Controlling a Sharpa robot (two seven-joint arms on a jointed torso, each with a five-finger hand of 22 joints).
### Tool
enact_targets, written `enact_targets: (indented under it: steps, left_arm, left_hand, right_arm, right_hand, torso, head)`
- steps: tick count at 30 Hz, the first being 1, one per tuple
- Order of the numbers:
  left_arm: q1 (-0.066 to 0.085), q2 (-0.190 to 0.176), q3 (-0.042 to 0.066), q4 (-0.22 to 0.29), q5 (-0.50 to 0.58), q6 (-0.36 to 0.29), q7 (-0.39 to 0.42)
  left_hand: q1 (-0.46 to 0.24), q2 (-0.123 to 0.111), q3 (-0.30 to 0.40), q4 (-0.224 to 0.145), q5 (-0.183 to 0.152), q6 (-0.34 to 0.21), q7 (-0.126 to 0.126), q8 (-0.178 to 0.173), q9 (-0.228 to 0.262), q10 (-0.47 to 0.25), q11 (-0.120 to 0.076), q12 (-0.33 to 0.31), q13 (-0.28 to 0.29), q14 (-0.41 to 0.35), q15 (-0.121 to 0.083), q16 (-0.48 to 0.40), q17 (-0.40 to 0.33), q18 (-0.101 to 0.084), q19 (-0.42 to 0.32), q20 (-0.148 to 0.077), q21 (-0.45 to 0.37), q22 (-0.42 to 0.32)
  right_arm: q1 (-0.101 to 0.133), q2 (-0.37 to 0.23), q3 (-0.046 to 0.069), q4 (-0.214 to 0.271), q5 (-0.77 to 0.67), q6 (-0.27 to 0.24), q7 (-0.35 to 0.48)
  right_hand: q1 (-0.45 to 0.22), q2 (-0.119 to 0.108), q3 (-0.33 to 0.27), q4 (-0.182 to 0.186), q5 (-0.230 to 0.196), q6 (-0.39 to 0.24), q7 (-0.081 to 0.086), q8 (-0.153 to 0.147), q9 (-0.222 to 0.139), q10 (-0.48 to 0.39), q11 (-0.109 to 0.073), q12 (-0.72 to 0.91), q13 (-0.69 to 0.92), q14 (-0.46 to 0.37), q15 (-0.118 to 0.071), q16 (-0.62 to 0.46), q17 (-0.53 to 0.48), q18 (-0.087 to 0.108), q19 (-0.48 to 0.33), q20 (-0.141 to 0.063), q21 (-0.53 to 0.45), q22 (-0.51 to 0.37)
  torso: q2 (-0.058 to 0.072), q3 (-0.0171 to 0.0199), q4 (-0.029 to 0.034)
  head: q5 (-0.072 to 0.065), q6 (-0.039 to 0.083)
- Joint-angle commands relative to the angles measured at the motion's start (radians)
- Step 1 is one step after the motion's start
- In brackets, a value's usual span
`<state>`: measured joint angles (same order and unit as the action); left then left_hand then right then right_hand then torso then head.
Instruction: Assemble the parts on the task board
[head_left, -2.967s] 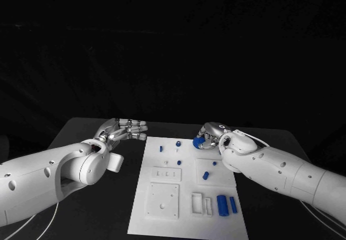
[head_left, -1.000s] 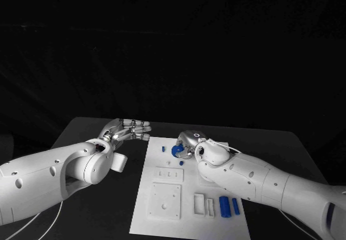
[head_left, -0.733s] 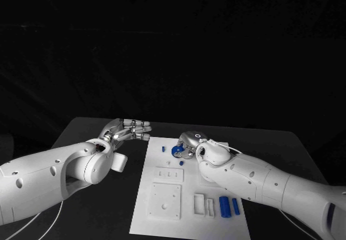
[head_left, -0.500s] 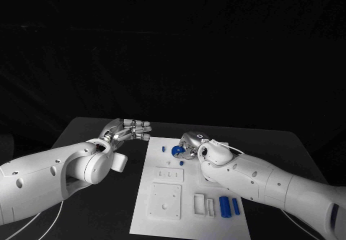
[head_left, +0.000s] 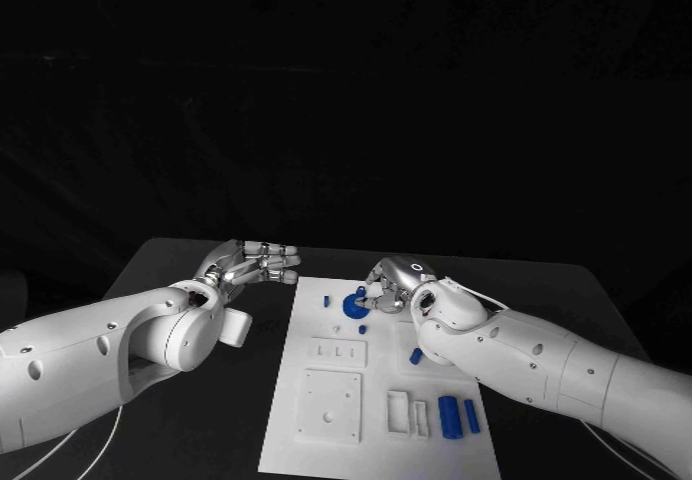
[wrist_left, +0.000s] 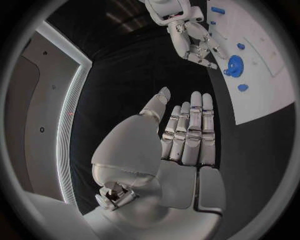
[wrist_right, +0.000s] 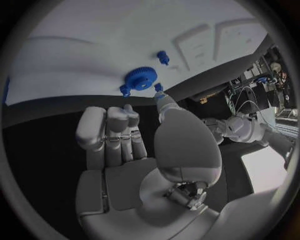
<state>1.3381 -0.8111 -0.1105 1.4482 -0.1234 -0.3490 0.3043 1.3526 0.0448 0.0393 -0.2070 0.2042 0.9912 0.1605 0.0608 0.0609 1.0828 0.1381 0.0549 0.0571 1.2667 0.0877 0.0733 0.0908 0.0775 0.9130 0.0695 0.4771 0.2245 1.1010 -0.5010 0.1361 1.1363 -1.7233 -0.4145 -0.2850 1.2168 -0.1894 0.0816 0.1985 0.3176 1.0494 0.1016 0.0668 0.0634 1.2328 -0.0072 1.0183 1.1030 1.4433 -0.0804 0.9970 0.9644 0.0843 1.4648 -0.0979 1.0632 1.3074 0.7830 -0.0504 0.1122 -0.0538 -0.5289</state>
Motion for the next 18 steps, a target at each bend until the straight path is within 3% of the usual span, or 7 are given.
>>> enact_targets:
  steps: [1, 5, 7, 11, 14, 15, 18]
  left_arm:
    - [0.001, -0.001, 0.001, 0.000, -0.003, 0.003, 0.005]
    - [0.001, -0.003, 0.001, -0.004, -0.003, 0.005, 0.006]
    - [0.001, -0.004, 0.001, -0.005, -0.003, 0.008, 0.005]
    - [0.001, -0.007, 0.001, -0.006, -0.003, 0.012, 0.005]
    - [0.001, -0.008, 0.001, -0.008, -0.003, 0.019, 0.005]
    - [0.001, -0.008, 0.001, -0.008, -0.003, 0.021, 0.005]
    - [0.001, -0.008, 0.001, -0.008, -0.004, 0.026, 0.004]
  left_hand:
    - [0.006, 0.000, -0.007, -0.001, 0.002, -0.007, -0.002, 0.003, 0.002, -0.009, -0.001, 0.004, 0.000, -0.005, -0.001, -0.002, -0.001, -0.006, -0.004, 0.000, 0.006, -0.001]
    - [0.006, 0.000, -0.007, -0.001, 0.002, -0.007, -0.002, 0.003, 0.002, -0.009, -0.001, 0.004, 0.000, -0.005, -0.001, -0.002, -0.001, -0.006, -0.004, 0.000, 0.006, -0.001]
    - [0.008, 0.000, -0.007, -0.002, 0.003, -0.007, -0.002, 0.003, 0.002, -0.009, -0.001, 0.004, 0.000, -0.007, 0.000, -0.002, -0.001, -0.006, -0.004, 0.000, 0.007, -0.002]
    - [0.009, -0.002, -0.007, -0.004, 0.002, -0.010, -0.001, 0.003, 0.001, -0.008, 0.000, 0.004, 0.000, -0.009, 0.000, -0.003, -0.002, -0.006, -0.006, 0.000, 0.006, -0.003]
    - [0.010, -0.001, -0.006, -0.007, 0.003, -0.010, -0.001, 0.004, 0.002, -0.003, -0.002, 0.004, 0.000, -0.010, 0.000, -0.004, -0.003, -0.006, -0.007, 0.001, 0.007, -0.003]
    - [0.009, 0.000, -0.005, -0.007, 0.003, -0.010, -0.001, 0.004, 0.002, 0.005, -0.003, 0.004, 0.000, -0.009, 0.000, -0.003, -0.003, -0.006, -0.007, 0.000, 0.008, -0.003]
    - [0.000, 0.003, 0.006, -0.015, 0.003, -0.012, -0.003, 0.004, 0.002, 0.048, -0.014, 0.003, 0.000, -0.009, -0.004, -0.003, -0.004, -0.010, -0.010, -0.003, 0.010, -0.002]
  right_arm:
    - [0.000, -0.024, 0.014, 0.022, 0.026, -0.079, 0.023]
    - [0.000, -0.074, 0.046, 0.053, 0.068, -0.067, 0.054]
    - [0.000, -0.104, 0.071, 0.065, 0.107, -0.029, 0.085]
    - [-0.001, -0.159, 0.101, 0.073, 0.166, 0.037, 0.152]
    - [-0.001, -0.209, 0.115, 0.059, 0.240, 0.097, 0.240]
    - [-0.002, -0.217, 0.117, 0.052, 0.252, 0.107, 0.258]
    - [-0.002, -0.240, 0.121, 0.027, 0.289, 0.140, 0.313]
  right_hand:
    - [0.013, -0.002, -0.001, -0.008, 0.005, 0.006, -0.006, -0.004, 0.000, 0.008, 0.003, 0.005, 0.002, 0.001, 0.005, 0.005, 0.001, -0.015, 0.041, 0.004, 0.008, 0.143]
    - [0.031, 0.000, 0.011, -0.025, 0.000, 0.006, -0.005, -0.004, 0.000, 0.009, 0.003, 0.006, 0.003, 0.000, 0.005, 0.006, 0.003, -0.015, 0.040, 0.004, 0.010, 0.144]
    - [0.086, -0.001, 0.020, -0.091, 0.018, 0.009, -0.002, -0.005, 0.000, 0.006, 0.004, 0.001, -0.001, 0.000, 0.006, 0.005, 0.003, -0.015, 0.037, 0.004, 0.007, 0.143]
    - [0.111, 0.019, 0.078, -0.213, 0.042, 0.008, 0.002, -0.005, 0.000, 0.001, 0.004, -0.005, -0.004, -0.001, 0.006, 0.007, 0.011, -0.015, 0.032, 0.005, 0.012, 0.142]
    - [0.120, 0.032, 0.097, -0.269, 0.042, 0.005, 0.005, -0.005, 0.000, -0.003, 0.006, -0.005, -0.003, -0.001, 0.007, 0.012, 0.024, -0.015, 0.026, 0.007, 0.010, 0.141]
    - [0.127, 0.034, 0.100, -0.277, 0.045, 0.008, 0.005, -0.005, 0.000, -0.002, 0.006, -0.002, -0.001, -0.002, 0.007, 0.011, 0.025, -0.015, 0.025, 0.007, 0.009, 0.141]
    - [0.137, 0.039, 0.109, -0.304, 0.054, 0.007, 0.007, -0.005, 0.000, -0.004, 0.007, -0.002, 0.000, -0.004, 0.008, 0.006, 0.025, -0.015, 0.021, 0.008, 0.006, 0.140]
  torso:
    - [0.000, 0.0024, -0.0019]
    - [0.000, 0.0062, -0.0069]
    - [0.001, 0.0086, -0.0097]
    - [0.002, 0.0141, -0.0174]
    - [0.002, 0.0197, -0.0268]
    - [0.002, 0.0197, -0.0275]
    - [0.004, 0.0253, -0.0315]
  head:
    - [-0.002, 0.003]
    - [-0.003, 0.007]
    - [-0.003, 0.009]
    - [-0.001, 0.014]
    - [-0.005, 0.017]
    - [-0.007, 0.018]
    - [-0.011, 0.018]
